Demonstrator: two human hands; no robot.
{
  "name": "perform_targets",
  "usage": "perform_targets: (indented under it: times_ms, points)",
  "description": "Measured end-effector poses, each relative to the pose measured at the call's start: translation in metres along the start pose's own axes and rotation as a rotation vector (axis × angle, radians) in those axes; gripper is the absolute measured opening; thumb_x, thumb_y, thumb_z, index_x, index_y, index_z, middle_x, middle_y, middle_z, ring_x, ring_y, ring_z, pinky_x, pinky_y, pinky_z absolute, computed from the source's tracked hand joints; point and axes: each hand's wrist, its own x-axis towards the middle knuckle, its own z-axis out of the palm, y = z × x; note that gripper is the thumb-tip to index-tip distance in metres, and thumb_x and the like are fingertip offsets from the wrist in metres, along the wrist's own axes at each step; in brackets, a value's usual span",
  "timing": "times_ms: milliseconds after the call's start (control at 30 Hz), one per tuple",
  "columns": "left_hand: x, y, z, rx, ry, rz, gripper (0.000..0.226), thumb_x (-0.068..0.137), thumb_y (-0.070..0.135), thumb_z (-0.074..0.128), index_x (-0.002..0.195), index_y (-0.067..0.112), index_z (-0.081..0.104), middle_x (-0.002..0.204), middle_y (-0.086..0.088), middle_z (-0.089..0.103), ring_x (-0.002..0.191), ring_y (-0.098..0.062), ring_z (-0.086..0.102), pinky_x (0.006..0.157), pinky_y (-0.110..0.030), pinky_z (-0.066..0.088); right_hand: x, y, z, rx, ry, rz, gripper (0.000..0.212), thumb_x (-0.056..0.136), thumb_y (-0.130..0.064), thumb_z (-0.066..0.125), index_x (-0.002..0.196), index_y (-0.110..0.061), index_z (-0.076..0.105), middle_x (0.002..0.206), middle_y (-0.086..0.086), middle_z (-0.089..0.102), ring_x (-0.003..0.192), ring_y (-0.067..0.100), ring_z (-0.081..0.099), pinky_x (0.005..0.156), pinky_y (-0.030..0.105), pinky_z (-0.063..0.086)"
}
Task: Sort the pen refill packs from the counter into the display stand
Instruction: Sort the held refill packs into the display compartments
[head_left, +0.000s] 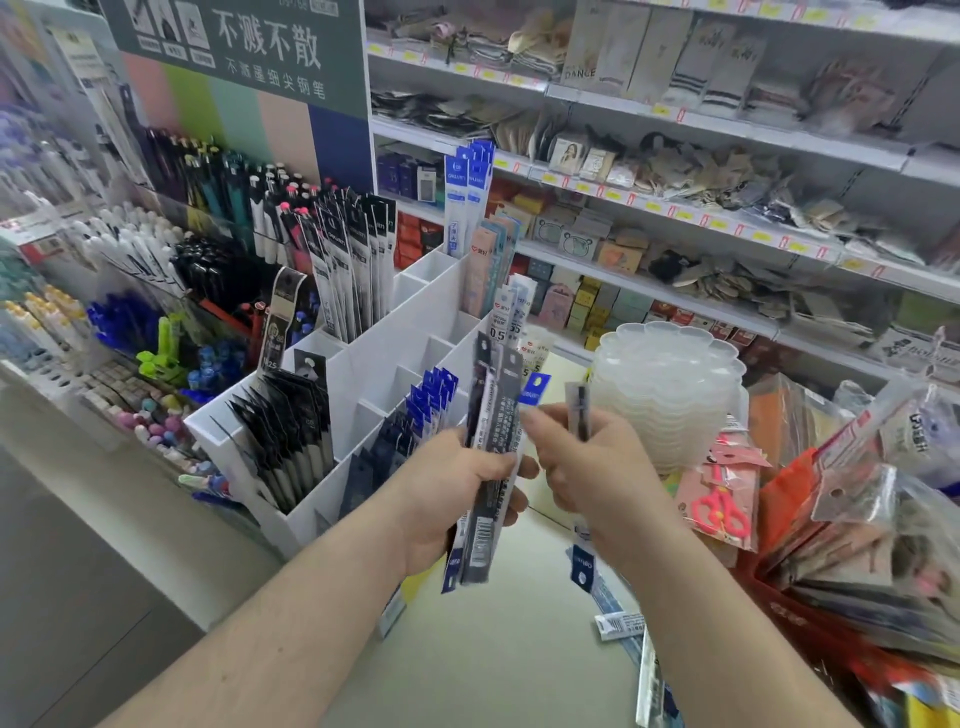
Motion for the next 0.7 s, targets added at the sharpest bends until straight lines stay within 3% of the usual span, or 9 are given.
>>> perform_targets:
  times_ms: [100, 167, 267, 333, 433, 533, 633, 700]
  points:
    - [-0.003, -0.002, 0.002, 0.046, -0.039, -0.003, 0.019, 0.099, 0.004, 0.049, 0.110, 0.009, 0.065, 0.088, -0.007, 0.073, 0.072, -0.019, 0.069, 0.069, -0.035, 0.055, -0.002, 0.002, 0.004, -0.007, 0.073, -0.043, 0.020, 0.094, -0.002, 0.061, 0.075, -0.006, 0.063, 0.055, 0.004, 0.061, 0.037, 0.003, 0.040, 0.038, 0.014, 0.031]
    - [-0.002, -0.004, -0.002, 0.094, 0.044, 0.020, 0.017, 0.099, 0.003, 0.049, 0.108, 0.009, 0.063, 0.093, -0.004, 0.074, 0.076, -0.016, 0.069, 0.072, -0.033, 0.052, 0.004, 0.006, -0.004, 0.140, 0.218, 0.031, 0.020, 0.093, -0.002, 0.061, 0.074, -0.006, 0.055, 0.055, 0.012, 0.050, 0.038, 0.009, 0.029, 0.035, 0.018, 0.022]
    - [-0.003, -0.009, -0.009, 0.211, 0.214, 0.098, 0.012, 0.100, 0.006, 0.049, 0.100, 0.014, 0.057, 0.096, -0.003, 0.073, 0.071, -0.015, 0.063, 0.065, -0.030, 0.048, 0.009, 0.009, -0.022, 0.251, 0.316, 0.066, 0.024, 0.093, -0.005, 0.060, 0.072, -0.010, 0.049, 0.052, 0.003, 0.036, 0.037, 0.010, 0.021, 0.039, 0.019, 0.014]
    - [-0.005, -0.014, -0.009, 0.285, 0.212, 0.113, 0.007, 0.102, 0.020, 0.052, 0.098, 0.018, 0.058, 0.089, -0.001, 0.072, 0.068, -0.015, 0.058, 0.061, -0.032, 0.046, 0.006, 0.008, -0.026, 0.278, 0.205, 0.049, 0.030, 0.095, -0.007, 0.059, 0.067, -0.012, 0.048, 0.049, 0.002, 0.031, 0.036, 0.009, 0.018, 0.041, 0.021, 0.012]
    - [-0.009, -0.018, -0.005, 0.226, 0.012, -0.028, 0.023, 0.103, 0.034, 0.049, 0.114, 0.019, 0.063, 0.102, -0.008, 0.075, 0.083, -0.020, 0.066, 0.073, -0.035, 0.051, 0.002, 0.009, -0.025, 0.383, -0.065, 0.096, 0.030, 0.097, -0.012, 0.053, 0.068, -0.014, 0.048, 0.047, -0.001, 0.031, 0.033, 0.008, 0.020, 0.042, 0.022, 0.012]
    - [-0.019, -0.018, 0.000, -0.014, -0.185, -0.138, 0.023, 0.104, 0.027, 0.046, 0.117, 0.016, 0.061, 0.098, -0.010, 0.075, 0.077, -0.021, 0.070, 0.054, -0.024, 0.045, 0.003, 0.015, -0.022, 0.418, -0.187, 0.106, 0.024, 0.095, -0.018, 0.051, 0.072, -0.012, 0.048, 0.050, -0.001, 0.037, 0.034, 0.007, 0.023, 0.039, 0.020, 0.018]
    - [-0.024, -0.023, 0.002, -0.123, -0.147, -0.096, 0.003, 0.098, 0.010, 0.055, 0.099, 0.012, 0.053, 0.080, -0.005, 0.072, 0.058, -0.015, 0.062, 0.042, -0.019, 0.037, 0.004, 0.021, -0.023, 0.422, -0.188, 0.105, 0.017, 0.089, -0.022, 0.054, 0.077, -0.011, 0.055, 0.053, -0.002, 0.040, 0.038, 0.008, 0.023, 0.040, 0.020, 0.018]
    - [-0.022, -0.030, 0.000, -0.061, -0.050, -0.032, 0.018, 0.091, 0.005, 0.065, 0.092, 0.013, 0.048, 0.075, -0.007, 0.068, 0.057, -0.017, 0.058, 0.045, -0.022, 0.039, 0.003, 0.023, -0.024, 0.412, -0.174, 0.113, 0.017, 0.086, -0.024, 0.055, 0.085, -0.009, 0.063, 0.056, 0.000, 0.044, 0.039, 0.008, 0.024, 0.043, 0.022, 0.015]
